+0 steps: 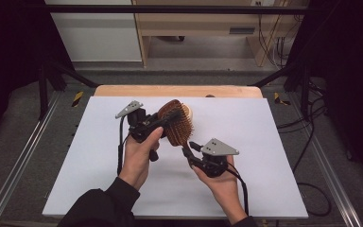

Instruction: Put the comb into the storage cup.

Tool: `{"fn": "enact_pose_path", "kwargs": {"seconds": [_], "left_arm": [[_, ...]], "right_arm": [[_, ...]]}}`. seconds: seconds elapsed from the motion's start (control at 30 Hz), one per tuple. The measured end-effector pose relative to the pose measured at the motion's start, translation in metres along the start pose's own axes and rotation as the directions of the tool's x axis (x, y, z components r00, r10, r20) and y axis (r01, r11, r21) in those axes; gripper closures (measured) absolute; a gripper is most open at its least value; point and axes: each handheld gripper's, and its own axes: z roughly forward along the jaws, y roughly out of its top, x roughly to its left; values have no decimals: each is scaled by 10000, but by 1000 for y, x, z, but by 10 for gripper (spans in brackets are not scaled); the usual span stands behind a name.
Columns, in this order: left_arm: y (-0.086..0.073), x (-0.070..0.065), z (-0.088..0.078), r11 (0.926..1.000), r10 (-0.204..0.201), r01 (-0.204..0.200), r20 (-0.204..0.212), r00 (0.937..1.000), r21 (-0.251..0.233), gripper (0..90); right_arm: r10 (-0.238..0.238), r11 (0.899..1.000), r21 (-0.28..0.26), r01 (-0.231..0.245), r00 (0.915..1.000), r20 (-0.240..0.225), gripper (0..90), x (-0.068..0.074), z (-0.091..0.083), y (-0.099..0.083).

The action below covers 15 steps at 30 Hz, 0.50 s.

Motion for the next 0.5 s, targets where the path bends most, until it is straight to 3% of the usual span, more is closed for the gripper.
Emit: {"fn": "enact_pose_path", "kwargs": {"seconds": [0.1,0.2,0.27,0.4,0.5], "left_arm": [[3,2,-2,9996,-179,176,-126,9998,-214,519],[10,1,-7,9995,153,-163,-362,9992,-281,518],[15,0,-10,9990,168,-185,-413,9990,-398,517],[21,0,-14,9983,357,-380,-508,9981,-450,517],[23,0,-16,9980,329,-358,-551,9979,-515,516]], "right_arm": [[89,9999,-57,-88,9999,71,536,-4,-8,1],[44,9999,94,-45,9999,167,430,-9,-17,0],[114,9998,174,-120,9994,341,355,-15,-24,0],[169,9998,-131,-158,9964,836,221,-31,-41,-6],[362,9985,-437,-326,9958,845,139,-47,-51,-17]]}}
